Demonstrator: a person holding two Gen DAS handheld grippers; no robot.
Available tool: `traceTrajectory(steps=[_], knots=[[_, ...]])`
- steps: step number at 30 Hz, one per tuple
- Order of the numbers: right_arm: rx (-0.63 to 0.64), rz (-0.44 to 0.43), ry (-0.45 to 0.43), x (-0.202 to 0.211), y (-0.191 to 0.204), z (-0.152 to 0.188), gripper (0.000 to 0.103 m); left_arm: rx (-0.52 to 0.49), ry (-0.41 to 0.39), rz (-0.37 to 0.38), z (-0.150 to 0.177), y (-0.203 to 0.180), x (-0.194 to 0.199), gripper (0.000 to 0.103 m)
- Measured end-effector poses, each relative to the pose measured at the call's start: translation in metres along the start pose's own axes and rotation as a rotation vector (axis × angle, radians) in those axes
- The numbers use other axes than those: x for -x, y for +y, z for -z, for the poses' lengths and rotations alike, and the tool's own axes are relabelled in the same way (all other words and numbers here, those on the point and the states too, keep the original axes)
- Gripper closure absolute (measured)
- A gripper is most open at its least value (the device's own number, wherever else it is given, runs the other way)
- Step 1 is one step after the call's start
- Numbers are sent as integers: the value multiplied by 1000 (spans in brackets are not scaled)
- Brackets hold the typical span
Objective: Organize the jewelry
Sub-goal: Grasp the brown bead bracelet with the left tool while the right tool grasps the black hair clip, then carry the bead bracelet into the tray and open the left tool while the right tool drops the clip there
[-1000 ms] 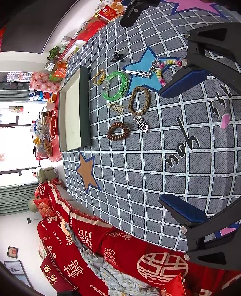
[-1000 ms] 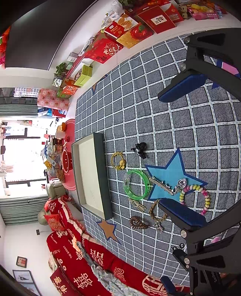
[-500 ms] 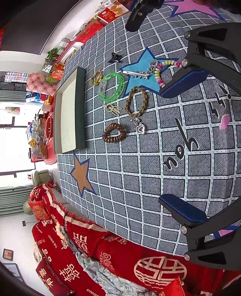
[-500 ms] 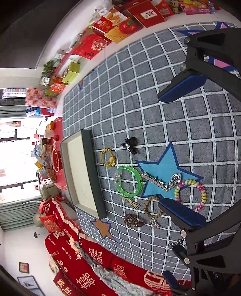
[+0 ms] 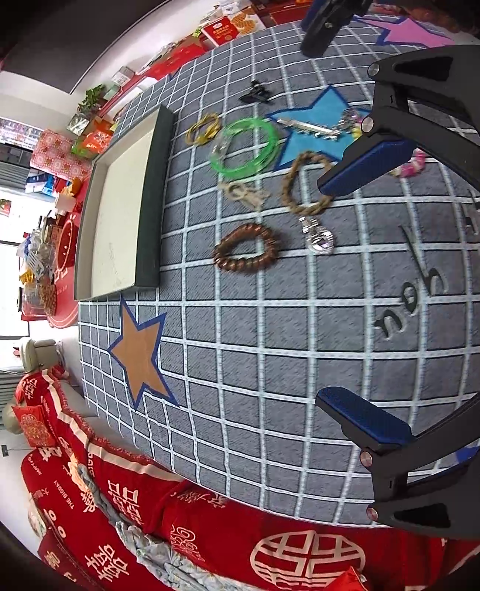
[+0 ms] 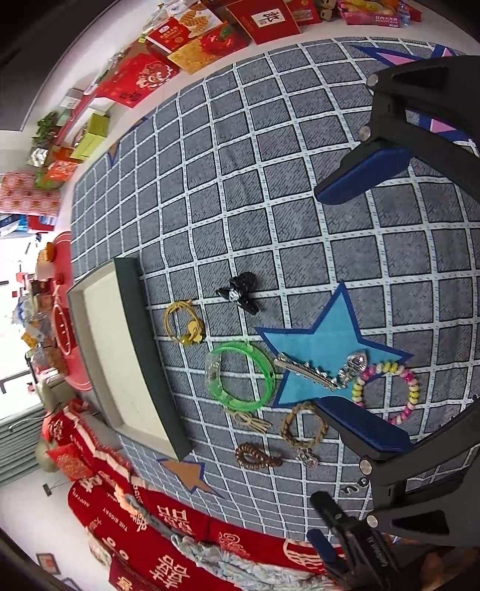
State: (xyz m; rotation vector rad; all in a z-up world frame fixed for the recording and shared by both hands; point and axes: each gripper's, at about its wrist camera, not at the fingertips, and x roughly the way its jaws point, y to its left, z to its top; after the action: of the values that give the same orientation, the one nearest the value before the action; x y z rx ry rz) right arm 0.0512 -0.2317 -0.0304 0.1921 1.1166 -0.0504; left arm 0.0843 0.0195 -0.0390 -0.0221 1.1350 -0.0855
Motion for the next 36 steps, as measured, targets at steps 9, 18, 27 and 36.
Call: traceTrajectory(steps=[9,18,27,36], knots=[[-80,44,117,-38,-16,-37,0,-25,29,35,-43,-6,-37,0],[-98,51,192,-68,-13,-58,3,-53,98,34,-55,-18,-70,17],[-2,127,197,-68,11,-55,70,-110,77,49,-65,-26,-68,67],[-108,-37,171,-56,-16,-73,80,-63,45,114,-85,-7,-47,67]])
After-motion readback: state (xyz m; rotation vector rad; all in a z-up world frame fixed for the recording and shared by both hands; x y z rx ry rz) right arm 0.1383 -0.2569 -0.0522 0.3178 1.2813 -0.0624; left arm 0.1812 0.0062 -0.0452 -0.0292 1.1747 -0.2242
